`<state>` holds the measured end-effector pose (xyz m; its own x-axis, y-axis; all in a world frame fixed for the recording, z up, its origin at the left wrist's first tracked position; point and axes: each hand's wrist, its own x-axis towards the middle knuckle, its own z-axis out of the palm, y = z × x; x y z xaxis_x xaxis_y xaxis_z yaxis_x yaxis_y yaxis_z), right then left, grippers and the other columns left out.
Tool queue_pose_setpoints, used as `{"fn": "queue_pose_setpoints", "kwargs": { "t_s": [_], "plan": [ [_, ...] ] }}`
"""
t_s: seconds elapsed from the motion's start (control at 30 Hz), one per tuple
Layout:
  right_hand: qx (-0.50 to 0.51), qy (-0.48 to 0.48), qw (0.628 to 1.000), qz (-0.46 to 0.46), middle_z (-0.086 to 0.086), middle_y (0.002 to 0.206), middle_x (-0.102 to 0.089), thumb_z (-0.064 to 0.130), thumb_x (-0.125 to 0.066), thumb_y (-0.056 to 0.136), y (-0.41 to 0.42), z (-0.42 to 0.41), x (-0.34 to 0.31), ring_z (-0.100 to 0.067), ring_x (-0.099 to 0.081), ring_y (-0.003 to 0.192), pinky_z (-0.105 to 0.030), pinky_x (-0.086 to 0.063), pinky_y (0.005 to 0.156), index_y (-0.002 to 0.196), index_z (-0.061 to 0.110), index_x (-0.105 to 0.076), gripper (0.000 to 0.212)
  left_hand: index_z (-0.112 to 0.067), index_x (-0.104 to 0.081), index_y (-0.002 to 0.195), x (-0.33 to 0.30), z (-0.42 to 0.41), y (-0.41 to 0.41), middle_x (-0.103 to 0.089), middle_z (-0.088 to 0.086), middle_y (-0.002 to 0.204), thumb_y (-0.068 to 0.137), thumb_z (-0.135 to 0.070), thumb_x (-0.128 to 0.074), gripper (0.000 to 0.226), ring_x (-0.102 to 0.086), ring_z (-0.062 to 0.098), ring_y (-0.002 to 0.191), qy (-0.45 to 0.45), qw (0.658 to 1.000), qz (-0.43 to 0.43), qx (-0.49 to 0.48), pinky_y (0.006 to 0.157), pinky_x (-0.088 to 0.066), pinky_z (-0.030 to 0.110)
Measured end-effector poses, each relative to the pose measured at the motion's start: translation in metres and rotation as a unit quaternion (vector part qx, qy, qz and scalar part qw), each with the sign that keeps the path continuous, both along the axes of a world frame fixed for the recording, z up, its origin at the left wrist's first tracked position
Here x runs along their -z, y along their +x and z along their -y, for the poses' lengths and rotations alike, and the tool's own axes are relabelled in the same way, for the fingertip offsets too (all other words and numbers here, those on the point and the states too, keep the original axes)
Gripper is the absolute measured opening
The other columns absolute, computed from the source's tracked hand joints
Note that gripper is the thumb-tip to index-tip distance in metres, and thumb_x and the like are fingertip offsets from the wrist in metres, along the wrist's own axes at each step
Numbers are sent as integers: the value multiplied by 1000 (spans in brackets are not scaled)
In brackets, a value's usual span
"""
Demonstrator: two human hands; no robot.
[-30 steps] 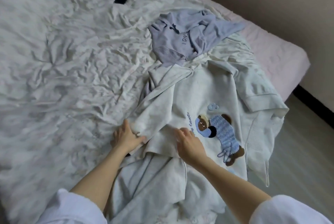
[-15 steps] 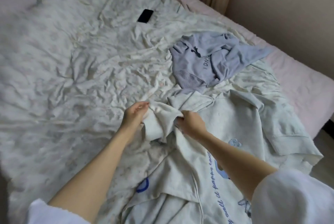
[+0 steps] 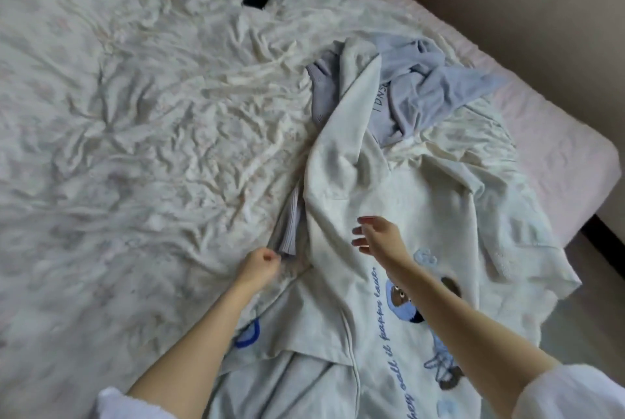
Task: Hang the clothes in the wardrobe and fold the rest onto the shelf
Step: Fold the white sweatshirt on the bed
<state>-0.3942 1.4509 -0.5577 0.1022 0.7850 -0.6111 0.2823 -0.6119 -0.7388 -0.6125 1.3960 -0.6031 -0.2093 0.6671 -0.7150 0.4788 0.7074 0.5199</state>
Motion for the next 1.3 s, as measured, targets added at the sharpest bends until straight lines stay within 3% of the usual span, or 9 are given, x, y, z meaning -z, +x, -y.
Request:
{"fn": "queue_pose_setpoints", "kwargs": {
  "t_s": [0.17, 0.33, 0.53, 0.63, 0.73, 0.9, 1.1, 1.2, 1.3],
  "plan": [
    [-194, 111, 963, 151, 1, 92, -64, 6, -49, 90, -5, 120, 25, -18, -61, 82, -31, -48, 75, 106, 12, -64, 23, -15, -59, 101, 20, 46, 2, -66, 2, 94, 85, -42, -60, 32, -62, 21, 88, 15, 992, -36, 121, 71, -45, 31],
    [-479, 303, 791, 233, 0, 103, -63, 21, -64, 74, -11, 195, 29, -21, -62, 91, -26, -51, 75, 109, 18, -64, 35, -13, -50, 108, 17, 64, -2, -60, 9, 112, 83, -56, -52, 50, -57, 29, 102, -38, 939, -143, 309, 75, -43, 33],
    [-556, 272, 712, 331, 12, 94, -64, 53, -67, 62, -18, 224, 27, -13, -63, 94, -38, -47, 95, 107, 31, -67, 50, -18, -20, 143, 22, 113, -12, -37, 17, 140, 80, -56, -58, 83, -39, 35, 128, -52, 930, -132, 338, 104, -35, 40],
    [-573, 220, 703, 359, 6, 88, -62, 52, -62, 71, -27, 234, 26, -19, -60, 91, -44, -43, 95, 110, 26, -63, 48, -17, -24, 142, 19, 127, -26, -47, 15, 134, 74, -53, -69, 90, -49, 32, 119, -53, 948, -94, 299, 94, -43, 35],
    [-612, 164, 687, 355, -2, 101, -61, 45, -50, 85, -37, 243, 24, -25, -51, 104, -46, -27, 98, 113, 18, -56, 39, -12, -40, 128, 7, 135, -38, -56, 11, 123, 74, -34, -75, 67, -55, 27, 107, -16, 972, -31, 231, 83, -44, 30],
    [-545, 155, 755, 330, 2, 103, -63, 35, -47, 92, -59, 236, -5, -21, -54, 105, -37, -23, 92, 100, 20, -63, 24, -10, -48, 124, -40, 131, -56, -60, 14, 117, 81, -22, -71, 50, -57, 32, 104, 106, 973, -77, 189, 77, -40, 30],
    [-452, 279, 806, 261, 0, 90, -66, 30, -51, 91, -105, 227, -47, -23, -59, 91, -34, -26, 78, 87, 17, -65, 19, -13, -44, 126, -121, 103, -106, -53, 15, 114, 90, -10, -53, 37, -61, 38, 85, 248, 863, -353, 262, 66, -44, 42],
    [-423, 302, 816, 253, 0, 91, -65, 30, -54, 91, -121, 229, -49, -24, -57, 92, -35, -26, 82, 93, 18, -68, 18, -10, -46, 126, -136, 98, -126, -48, 17, 110, 82, 4, -51, 46, -56, 38, 87, 277, 835, -411, 241, 59, -37, 40],
    [-397, 276, 840, 246, -1, 108, -62, 25, -52, 93, -130, 233, -38, -23, -52, 109, -34, -28, 95, 116, 22, -65, 27, -14, -40, 135, -130, 102, -136, -45, 16, 116, 81, 2, -56, 58, -48, 35, 101, 239, 829, -443, 244, 74, -41, 42]
  ]
}}
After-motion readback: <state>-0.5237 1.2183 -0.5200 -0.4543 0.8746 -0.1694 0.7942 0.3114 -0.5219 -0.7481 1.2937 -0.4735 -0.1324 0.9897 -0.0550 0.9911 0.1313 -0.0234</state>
